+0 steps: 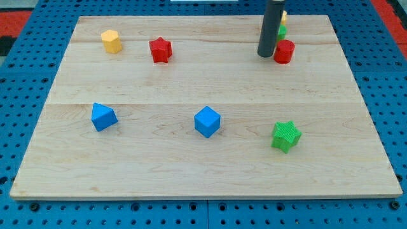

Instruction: Move blue cube up and towards right

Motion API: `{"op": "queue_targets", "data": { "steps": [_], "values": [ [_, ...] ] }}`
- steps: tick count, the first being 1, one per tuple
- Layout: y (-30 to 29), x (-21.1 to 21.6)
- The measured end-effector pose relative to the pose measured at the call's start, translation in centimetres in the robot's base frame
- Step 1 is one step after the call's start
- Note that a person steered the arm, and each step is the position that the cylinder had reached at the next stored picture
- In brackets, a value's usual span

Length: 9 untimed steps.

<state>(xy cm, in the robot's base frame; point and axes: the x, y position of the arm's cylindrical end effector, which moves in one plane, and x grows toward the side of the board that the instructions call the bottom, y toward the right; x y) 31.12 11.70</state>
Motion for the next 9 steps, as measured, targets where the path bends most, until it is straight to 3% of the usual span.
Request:
{"op": "queue_targets", "data": {
  "steps": [2,7,9],
  "values": [
    [-1.1,-0.2],
    [-7.7,19.7],
    [-13.5,23.0]
  ]
}}
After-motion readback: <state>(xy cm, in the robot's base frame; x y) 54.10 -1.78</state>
